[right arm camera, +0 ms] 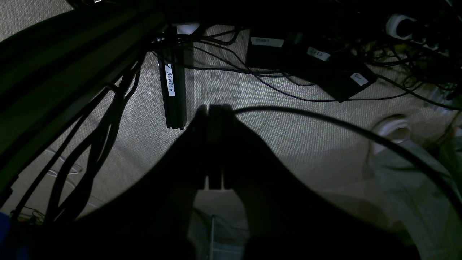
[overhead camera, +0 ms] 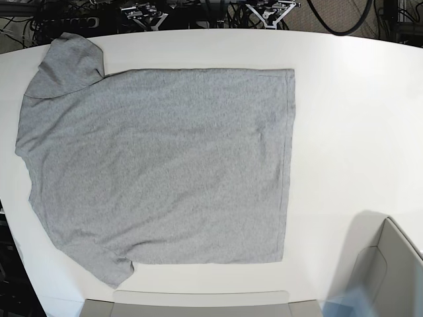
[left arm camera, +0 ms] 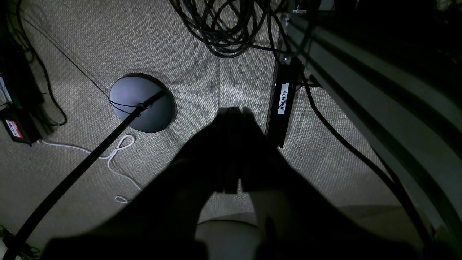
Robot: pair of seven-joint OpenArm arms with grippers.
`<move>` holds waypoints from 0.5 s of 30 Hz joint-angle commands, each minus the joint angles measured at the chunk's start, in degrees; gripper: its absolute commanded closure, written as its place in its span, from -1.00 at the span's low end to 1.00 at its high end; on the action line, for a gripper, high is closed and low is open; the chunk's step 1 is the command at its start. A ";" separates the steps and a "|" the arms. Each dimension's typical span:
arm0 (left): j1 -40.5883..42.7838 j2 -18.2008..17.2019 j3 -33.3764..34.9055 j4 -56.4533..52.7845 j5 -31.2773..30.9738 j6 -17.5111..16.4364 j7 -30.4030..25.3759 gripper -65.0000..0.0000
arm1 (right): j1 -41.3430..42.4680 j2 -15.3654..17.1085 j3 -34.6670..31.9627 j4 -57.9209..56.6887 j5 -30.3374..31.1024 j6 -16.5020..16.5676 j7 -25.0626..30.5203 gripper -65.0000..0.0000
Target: Fold the T-shirt properly
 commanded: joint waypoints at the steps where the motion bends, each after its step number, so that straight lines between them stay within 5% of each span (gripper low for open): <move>1: 0.19 0.29 0.21 -0.01 0.01 0.41 -0.27 0.99 | 0.05 0.19 0.14 0.12 0.06 -0.10 0.34 0.99; 15: 0.27 0.29 0.30 -0.10 0.01 0.41 0.16 0.99 | -0.03 0.98 0.14 0.12 0.14 -0.10 0.25 0.99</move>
